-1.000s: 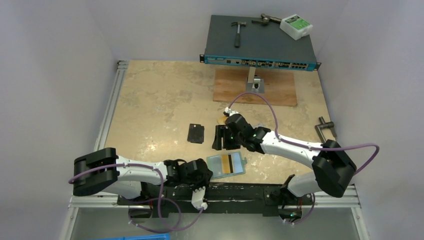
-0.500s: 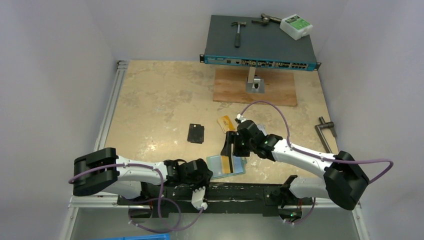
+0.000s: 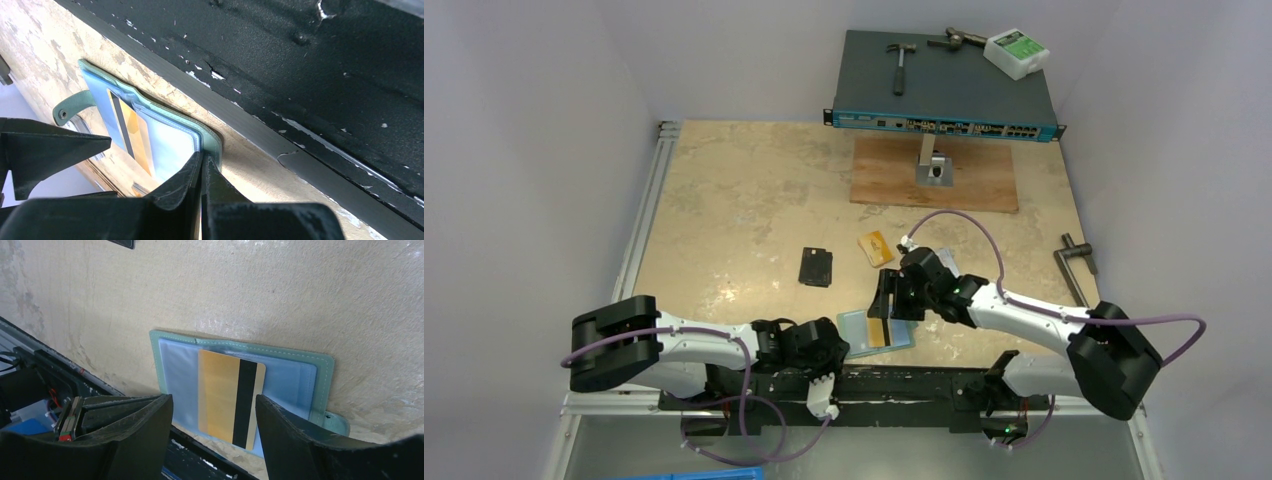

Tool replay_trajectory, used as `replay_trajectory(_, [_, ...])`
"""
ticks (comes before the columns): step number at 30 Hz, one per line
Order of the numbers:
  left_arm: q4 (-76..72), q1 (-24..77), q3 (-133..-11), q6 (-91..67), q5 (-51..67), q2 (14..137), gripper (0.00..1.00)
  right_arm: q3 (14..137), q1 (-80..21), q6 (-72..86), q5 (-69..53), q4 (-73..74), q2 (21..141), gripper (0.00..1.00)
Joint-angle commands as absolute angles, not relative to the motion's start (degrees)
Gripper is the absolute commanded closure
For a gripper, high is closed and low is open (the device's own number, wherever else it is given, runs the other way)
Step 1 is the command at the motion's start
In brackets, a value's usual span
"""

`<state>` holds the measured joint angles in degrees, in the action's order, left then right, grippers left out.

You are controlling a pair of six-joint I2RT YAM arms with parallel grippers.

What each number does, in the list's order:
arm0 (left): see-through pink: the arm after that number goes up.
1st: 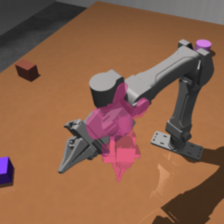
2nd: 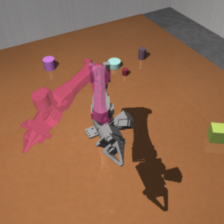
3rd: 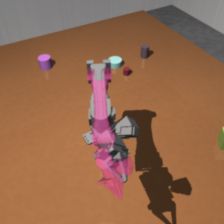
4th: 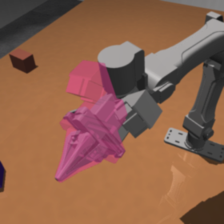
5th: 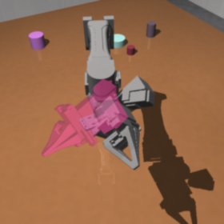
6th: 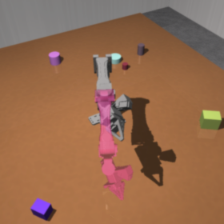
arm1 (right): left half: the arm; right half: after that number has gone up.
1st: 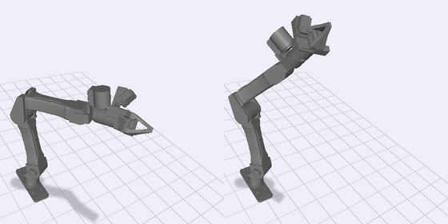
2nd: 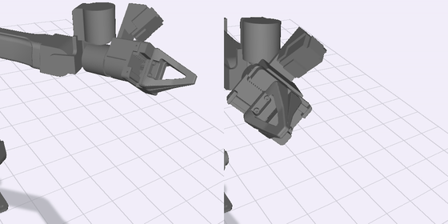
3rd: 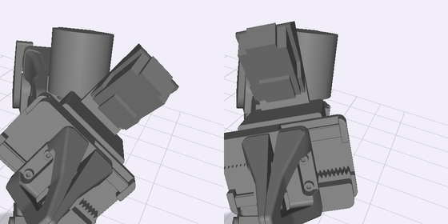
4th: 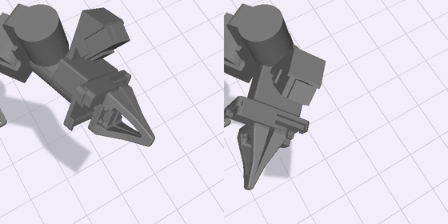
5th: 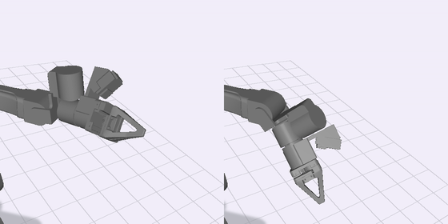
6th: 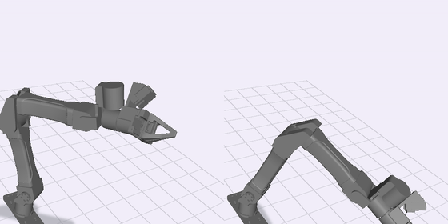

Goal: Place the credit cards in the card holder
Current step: Insert the credit card into the card holder.

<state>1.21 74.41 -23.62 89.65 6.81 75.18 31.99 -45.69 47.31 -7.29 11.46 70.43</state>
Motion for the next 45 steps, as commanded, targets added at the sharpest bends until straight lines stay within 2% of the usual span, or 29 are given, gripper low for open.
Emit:
replay_trajectory(1, [8.5, 75.1, -21.2, 89.5, 9.2, 75.5, 1.0, 33.2, -45.3, 47.2, -7.4, 9.0, 72.2, 0.39])
replay_trajectory(26, [8.1, 75.2, -20.7, 90.7, 9.3, 75.2, 1.0, 40.6, -45.2, 44.2, -4.0, 12.1, 75.7, 0.43])
replay_trajectory(30, [8.1, 75.3, -20.7, 90.7, 9.3, 75.3, 1.0, 43.4, -45.2, 43.3, -4.6, 10.9, 78.4, 0.5])
replay_trajectory(35, [8.1, 75.3, -20.7, 90.8, 9.3, 75.4, 1.0, 43.8, -45.2, 42.4, -5.3, 8.2, 82.8, 0.69])
replay_trajectory(39, [8.0, 75.3, -20.7, 90.8, 9.3, 75.3, 1.0, 43.6, -45.2, 41.9, -5.3, 7.4, 84.0, 0.8])
replay_trajectory(45, [7.8, 75.3, -20.8, 91.2, 9.6, 75.5, 1.0, 42.6, -45.2, 42.4, -5.1, 6.8, 84.3, 0.85])
